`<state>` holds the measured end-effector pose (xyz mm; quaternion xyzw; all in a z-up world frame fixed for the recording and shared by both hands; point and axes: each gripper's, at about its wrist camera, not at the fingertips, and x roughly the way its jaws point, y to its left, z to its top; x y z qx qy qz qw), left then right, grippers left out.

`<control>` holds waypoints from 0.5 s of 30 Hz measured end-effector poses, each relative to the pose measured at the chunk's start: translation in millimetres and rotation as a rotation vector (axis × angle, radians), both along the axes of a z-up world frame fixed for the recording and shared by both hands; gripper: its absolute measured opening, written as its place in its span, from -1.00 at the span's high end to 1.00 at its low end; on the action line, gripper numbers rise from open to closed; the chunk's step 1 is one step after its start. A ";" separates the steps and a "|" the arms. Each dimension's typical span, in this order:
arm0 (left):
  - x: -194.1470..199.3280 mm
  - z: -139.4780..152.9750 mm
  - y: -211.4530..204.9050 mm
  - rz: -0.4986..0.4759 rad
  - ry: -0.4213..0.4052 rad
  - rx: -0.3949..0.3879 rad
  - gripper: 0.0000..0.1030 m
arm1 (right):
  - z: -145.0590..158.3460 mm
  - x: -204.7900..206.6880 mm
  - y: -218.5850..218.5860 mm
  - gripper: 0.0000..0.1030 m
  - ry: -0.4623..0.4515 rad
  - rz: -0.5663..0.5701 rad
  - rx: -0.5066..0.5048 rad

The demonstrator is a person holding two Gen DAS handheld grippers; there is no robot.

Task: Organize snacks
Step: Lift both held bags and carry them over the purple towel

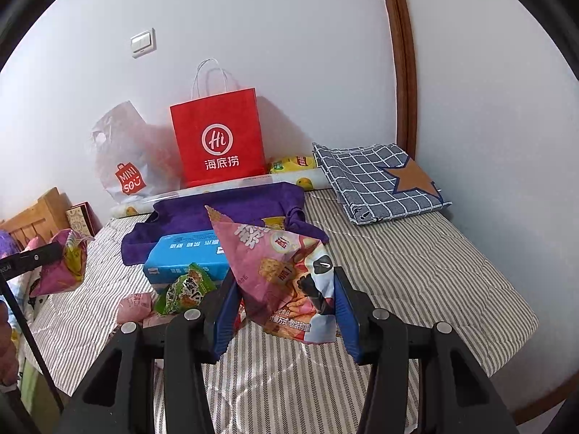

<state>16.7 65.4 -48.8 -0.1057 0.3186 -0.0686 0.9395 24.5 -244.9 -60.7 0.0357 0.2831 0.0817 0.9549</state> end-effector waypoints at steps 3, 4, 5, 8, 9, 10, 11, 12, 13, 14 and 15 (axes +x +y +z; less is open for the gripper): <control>0.9 -0.9 -0.3 -0.002 0.002 -0.001 0.33 | -0.4 0.9 2.6 0.10 0.002 0.004 -0.002; 1.2 -1.2 -0.2 -0.003 0.003 -0.002 0.33 | -0.5 1.0 3.3 0.10 0.002 0.006 -0.003; 1.7 -1.4 0.0 -0.003 0.004 -0.002 0.33 | -0.7 1.4 4.2 0.10 0.003 0.008 -0.004; 2.5 -2.5 -0.1 -0.004 0.005 -0.006 0.33 | -0.6 1.6 5.7 0.10 0.002 0.011 -0.006; 1.8 -2.6 -0.4 -0.005 0.005 -0.006 0.33 | -0.5 1.8 6.2 0.10 0.002 0.013 -0.007; 1.9 -2.8 -0.6 -0.005 0.006 -0.007 0.33 | -0.2 1.8 6.2 0.10 0.001 0.014 -0.007; 1.8 -2.6 -0.7 -0.004 0.006 -0.007 0.33 | 0.0 1.8 6.5 0.10 0.001 0.014 -0.007; 1.5 -2.9 -0.8 -0.005 0.006 -0.008 0.33 | 0.2 1.6 6.5 0.10 0.000 0.016 -0.007; 1.3 -3.3 -1.2 -0.006 0.006 -0.009 0.33 | 0.2 1.7 6.6 0.10 0.000 0.016 -0.007; 1.7 -3.7 -2.0 -0.006 0.006 -0.008 0.33 | 0.5 1.9 6.9 0.10 0.000 0.017 -0.008; 1.7 -3.8 -2.2 -0.007 0.006 -0.008 0.33 | 0.7 1.8 7.5 0.10 -0.001 0.018 -0.008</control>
